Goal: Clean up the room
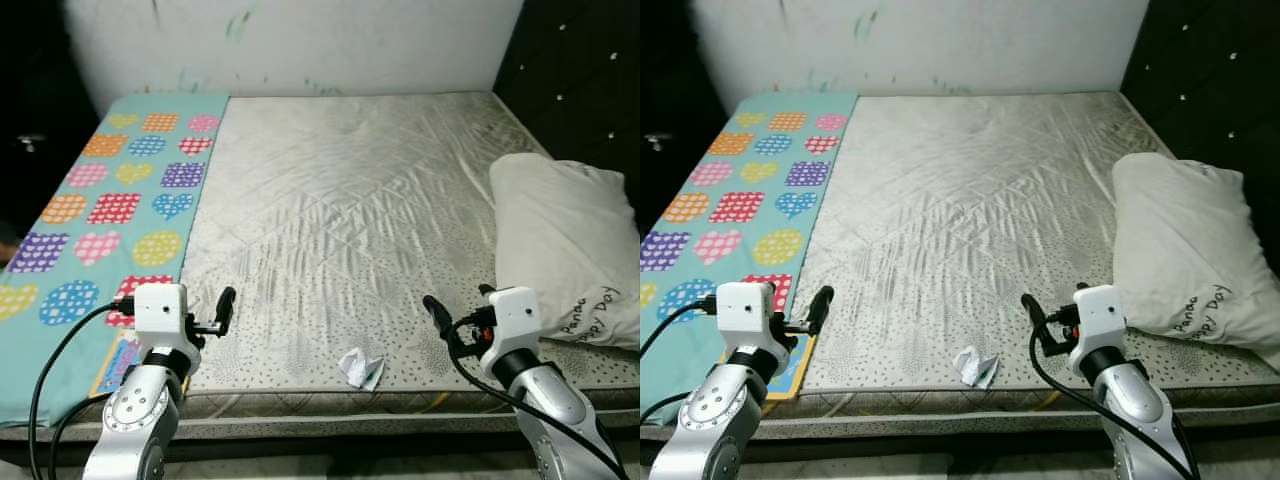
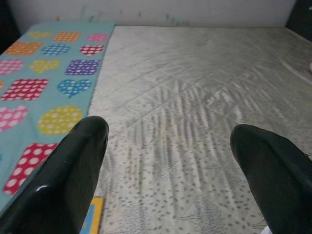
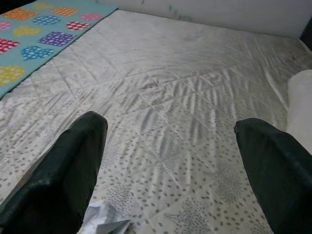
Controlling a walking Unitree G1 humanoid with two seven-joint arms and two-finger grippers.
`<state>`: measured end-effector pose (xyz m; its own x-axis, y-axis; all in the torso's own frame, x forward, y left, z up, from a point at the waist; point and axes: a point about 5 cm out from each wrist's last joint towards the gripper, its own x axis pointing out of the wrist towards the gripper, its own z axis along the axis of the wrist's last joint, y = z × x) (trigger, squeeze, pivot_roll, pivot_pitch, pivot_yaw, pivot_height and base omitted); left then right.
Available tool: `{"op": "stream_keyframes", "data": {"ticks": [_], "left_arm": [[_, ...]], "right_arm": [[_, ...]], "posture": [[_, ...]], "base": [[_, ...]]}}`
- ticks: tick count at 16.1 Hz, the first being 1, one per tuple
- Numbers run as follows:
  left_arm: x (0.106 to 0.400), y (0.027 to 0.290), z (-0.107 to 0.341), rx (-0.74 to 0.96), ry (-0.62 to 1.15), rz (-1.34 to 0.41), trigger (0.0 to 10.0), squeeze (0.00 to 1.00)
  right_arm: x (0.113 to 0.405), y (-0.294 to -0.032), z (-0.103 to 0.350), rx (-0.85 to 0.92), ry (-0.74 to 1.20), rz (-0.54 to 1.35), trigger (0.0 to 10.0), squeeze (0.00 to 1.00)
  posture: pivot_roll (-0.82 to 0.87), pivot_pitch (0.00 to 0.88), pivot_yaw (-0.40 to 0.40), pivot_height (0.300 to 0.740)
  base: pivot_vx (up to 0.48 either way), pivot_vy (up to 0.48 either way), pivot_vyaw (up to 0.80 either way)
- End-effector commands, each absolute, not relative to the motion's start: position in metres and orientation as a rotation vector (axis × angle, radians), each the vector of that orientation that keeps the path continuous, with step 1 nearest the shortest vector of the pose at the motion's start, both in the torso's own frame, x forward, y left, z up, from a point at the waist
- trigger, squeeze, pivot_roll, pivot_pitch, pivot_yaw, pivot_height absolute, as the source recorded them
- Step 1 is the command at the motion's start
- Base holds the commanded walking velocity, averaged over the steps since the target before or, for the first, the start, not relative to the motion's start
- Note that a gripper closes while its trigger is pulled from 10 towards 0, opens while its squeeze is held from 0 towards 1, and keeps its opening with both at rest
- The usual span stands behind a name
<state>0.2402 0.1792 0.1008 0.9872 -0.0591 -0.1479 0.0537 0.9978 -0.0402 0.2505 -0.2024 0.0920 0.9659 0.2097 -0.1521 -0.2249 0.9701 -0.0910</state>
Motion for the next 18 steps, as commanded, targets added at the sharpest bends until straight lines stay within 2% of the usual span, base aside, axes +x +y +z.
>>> {"op": "stream_keyframes", "data": {"ticks": [1, 11, 18], "left_arm": [[0.2393, 0.1821, 0.1017, -0.029, 0.153, -0.053, 10.0, 0.00], [0.2337, 0.1821, 0.0995, -0.029, 0.167, -0.046, 10.0, 0.00], [0.2331, 0.1819, 0.0995, -0.034, 0.174, -0.043, 10.0, 0.00]], "right_arm": [[0.2550, -0.1991, 0.0975, -0.106, 0.111, 0.223, 10.0, 0.00], [0.2508, -0.1941, 0.0992, -0.091, 0.090, 0.267, 10.0, 0.00], [0.2483, -0.1919, 0.0977, -0.093, 0.097, 0.288, 10.0, 0.00]], "posture": [[-0.22, 0.032, 0.038, 0.740], [-0.21, 0.041, 0.036, 0.740], [-0.21, 0.060, 0.037, 0.675]], "base": [[0.000, 0.000, 0.00], [0.000, 0.000, 0.00], [0.000, 0.000, 0.00]]}}
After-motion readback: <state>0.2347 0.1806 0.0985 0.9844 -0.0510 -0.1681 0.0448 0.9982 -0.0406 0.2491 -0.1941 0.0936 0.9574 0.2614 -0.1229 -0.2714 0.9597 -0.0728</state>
